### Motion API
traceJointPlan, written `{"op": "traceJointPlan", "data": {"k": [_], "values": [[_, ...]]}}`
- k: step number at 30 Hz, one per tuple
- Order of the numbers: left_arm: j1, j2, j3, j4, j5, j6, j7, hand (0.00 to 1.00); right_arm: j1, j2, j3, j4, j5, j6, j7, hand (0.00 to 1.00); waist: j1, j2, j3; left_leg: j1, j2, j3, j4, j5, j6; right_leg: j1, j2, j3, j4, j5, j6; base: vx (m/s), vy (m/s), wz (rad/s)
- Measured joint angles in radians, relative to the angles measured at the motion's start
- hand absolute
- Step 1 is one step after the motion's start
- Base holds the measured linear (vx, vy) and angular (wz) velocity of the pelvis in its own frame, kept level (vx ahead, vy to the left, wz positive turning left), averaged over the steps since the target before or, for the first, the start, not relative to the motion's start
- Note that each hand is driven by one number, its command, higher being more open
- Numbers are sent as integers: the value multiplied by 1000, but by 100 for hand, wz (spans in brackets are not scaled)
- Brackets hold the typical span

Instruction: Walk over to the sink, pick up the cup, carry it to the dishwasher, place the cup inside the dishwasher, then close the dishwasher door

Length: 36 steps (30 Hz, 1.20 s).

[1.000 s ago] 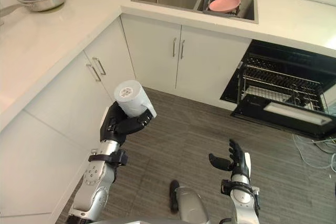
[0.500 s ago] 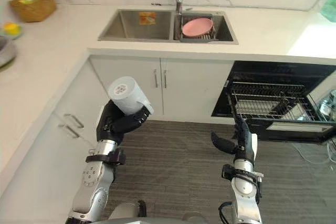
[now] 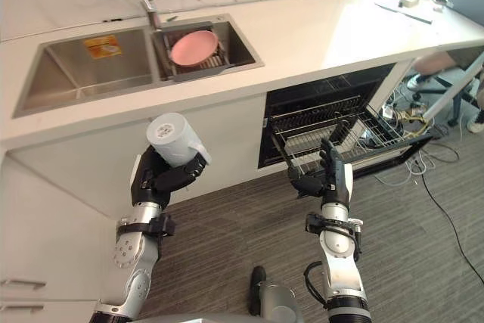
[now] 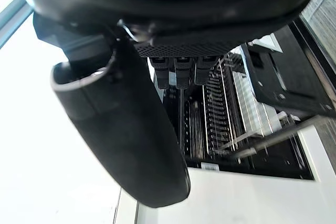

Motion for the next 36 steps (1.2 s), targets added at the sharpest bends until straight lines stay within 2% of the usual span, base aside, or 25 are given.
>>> {"op": "traceJointPlan", "data": {"k": [2, 3, 4, 5, 7, 8, 10, 11, 12, 13, 16, 18, 23, 26, 36], "values": [[3, -15, -6, 9, 0, 1, -1, 30, 22, -1, -3, -27, 0, 0, -1, 90, 0, 18, 15, -67, 78, -40, 270, 34, 12, 87, 41, 6, -39, -20, -7, 252, -134, -18], [12, -32, -8, 13, 0, 1, -1, 30, 40, -1, 3, -60, 3, -2, -4, 90, 12, 36, 25, -130, 127, -88, 488, 60, 17, 165, 74, 25, -83, -27, -13, 247, -53, -62], [24, -34, -16, 13, 0, 0, -1, 30, 52, -1, 5, -89, 3, -8, -8, 90, 29, 42, 21, -198, 132, -118, 593, 45, 15, 206, 88, 55, -110, -34, -21, 241, -23, -66], [24, -30, -20, 13, 0, 0, -1, 30, 53, -1, 7, -100, 3, -14, -8, 90, 32, 41, 21, -230, 122, -129, 604, 31, 19, 218, 86, 67, -118, -44, -31, 232, 4, -62], [23, -30, -22, 13, 0, 1, -1, 30, 47, -1, 9, -127, 3, -36, -7, 90, 46, 41, 21, -323, 66, -135, 487, -20, 38, 257, 71, 119, -142, -41, -24, 268, 28, -56], [24, -30, -22, 14, 0, 1, 0, 30, 47, -2, 10, -127, 4, -36, -6, 90, 52, 37, 23, -330, 43, -147, 428, -22, 36, 267, 66, 134, -143, -34, -14, 298, 67, -65], [24, -30, -16, 14, 0, 1, 2, 30, 41, -10, 20, -115, 4, -36, -4, 90, 59, 37, 23, -338, -43, -258, 186, -17, 19, 292, 54, 181, -151, -35, -10, 269, 117, -65], [24, -30, -13, 14, 0, 1, 2, 30, 38, -11, 28, -111, 4, -35, -3, 90, 59, 38, 23, -334, -64, -294, 129, -4, 17, 295, 52, 189, -151, -36, -6, 236, 163, -69], [24, -30, -7, 13, 0, 0, 3, 30, 38, -13, 38, -110, 5, -35, -1, 90, 59, 41, 21, -312, -87, -342, 19, 79, 21, 304, 52, 206, -150, -47, 22, 219, 179, -71], [22, -28, -2, 19, 0, 1, 5, 30, 39, -6, 45, -103, 5, -36, 6, 90, 56, 41, 24, -285, -90, -336, 2, 166, 34, 327, 53, 230, -153, -61, 42, 216, 186, -61], [12, -19, -2, 25, 2, 1, 6, 30, 62, 6, 49, -104, 16, -39, 23, 90, 43, 14, 20, -231, -137, -299, -70, 178, 60, 338, 1, 256, -156, -76, 73, 147, 190, -22], [10, -17, -1, 25, 9, 1, 8, 30, 62, 7, 49, -104, 23, -39, 39, 90, 45, 14, 19, -211, -158, -279, -106, 189, 76, 337, -21, 268, -163, -76, 88, 68, 130, -16], [4, 11, 4, 24, 39, 1, 8, 30, 62, 15, 85, -111, 77, -39, 91, 90, 51, 7, 15, -179, -184, -250, -190, 224, 87, 327, -45, 298, -187, -65, 106, 32, 58, -14], [-16, 17, 6, 24, 40, 1, 11, 30, 61, 15, 106, -130, 109, -39, 114, 90, 53, 6, 13, -166, -189, -233, -232, 242, 90, 322, -49, 314, -203, -53, 114, 18, 6, -16], [-122, 61, 7, 95, 81, 0, 38, 30, 56, -1, 212, -230, 200, -51, 169, 90, 50, -27, -27, -118, -199, -181, -333, 284, 99, 312, -53, 367, -228, -30, 133, -2, 5, -15]]}}
